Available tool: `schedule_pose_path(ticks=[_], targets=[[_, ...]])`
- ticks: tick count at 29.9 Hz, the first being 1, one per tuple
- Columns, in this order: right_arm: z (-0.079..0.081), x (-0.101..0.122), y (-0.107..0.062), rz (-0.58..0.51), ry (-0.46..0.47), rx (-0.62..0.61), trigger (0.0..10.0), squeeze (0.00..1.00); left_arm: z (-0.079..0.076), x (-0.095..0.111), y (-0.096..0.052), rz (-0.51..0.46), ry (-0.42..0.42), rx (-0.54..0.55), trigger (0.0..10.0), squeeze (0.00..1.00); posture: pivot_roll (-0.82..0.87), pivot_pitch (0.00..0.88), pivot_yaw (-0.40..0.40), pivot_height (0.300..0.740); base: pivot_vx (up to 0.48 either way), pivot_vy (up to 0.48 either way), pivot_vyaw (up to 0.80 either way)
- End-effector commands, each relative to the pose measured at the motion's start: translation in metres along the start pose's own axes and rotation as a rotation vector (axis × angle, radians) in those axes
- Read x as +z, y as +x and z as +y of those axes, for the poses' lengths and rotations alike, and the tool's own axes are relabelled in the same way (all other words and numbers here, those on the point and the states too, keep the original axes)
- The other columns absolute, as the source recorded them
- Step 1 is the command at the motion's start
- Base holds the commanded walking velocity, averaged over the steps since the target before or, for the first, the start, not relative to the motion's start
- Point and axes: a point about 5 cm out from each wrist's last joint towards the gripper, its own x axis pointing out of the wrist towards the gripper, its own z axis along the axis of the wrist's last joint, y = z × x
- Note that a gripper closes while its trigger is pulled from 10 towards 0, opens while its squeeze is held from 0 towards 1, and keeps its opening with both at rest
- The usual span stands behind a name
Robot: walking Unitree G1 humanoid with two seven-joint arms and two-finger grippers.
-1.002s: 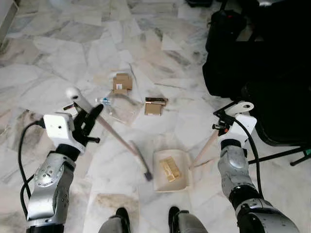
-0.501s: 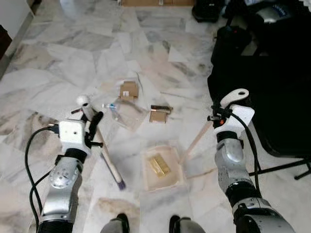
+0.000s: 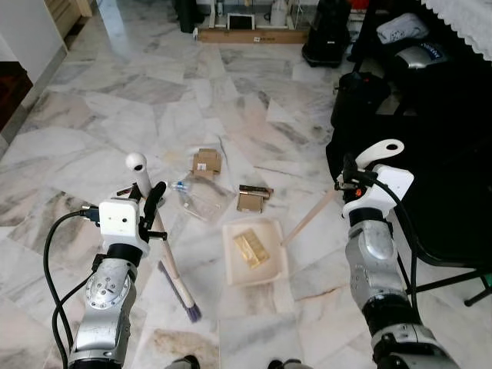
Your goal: Sweep floor
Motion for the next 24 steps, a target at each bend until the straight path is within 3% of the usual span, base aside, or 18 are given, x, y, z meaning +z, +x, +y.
schedule_pose_path(ticks=[1, 11, 21, 24], targets=[[0.005, 0.015, 0.003, -0.069, 0.008, 0.026, 10.0, 0.0, -0.002, 0.014, 0.002, -0.076, 0.029, -0.02, 10.0, 0.0, -0.04, 0.062, -0.026, 0.74, 0.0, 0.0, 0.8], [0.006, 0.013, -0.005, -0.05, 0.037, 0.021, 10.0, 0.0, -0.002, 0.011, -0.001, -0.058, 0.029, -0.025, 10.0, 0.0, -0.04, 0.061, -0.012, 0.74, 0.0, 0.0, 0.8], [0.009, 0.019, 0.002, -0.053, 0.035, 0.042, 10.0, 0.0, 0.006, 0.01, -0.001, -0.042, 0.042, -0.024, 10.0, 0.0, -0.04, 0.097, -0.009, 0.74, 0.0, 0.0, 0.8], [0.01, 0.026, 0.008, -0.072, -0.006, 0.065, 10.0, 0.0, 0.005, 0.012, 0.004, -0.048, 0.046, -0.035, 10.0, 0.0, -0.04, 0.142, -0.01, 0.74, 0.0, 0.0, 0.8]])
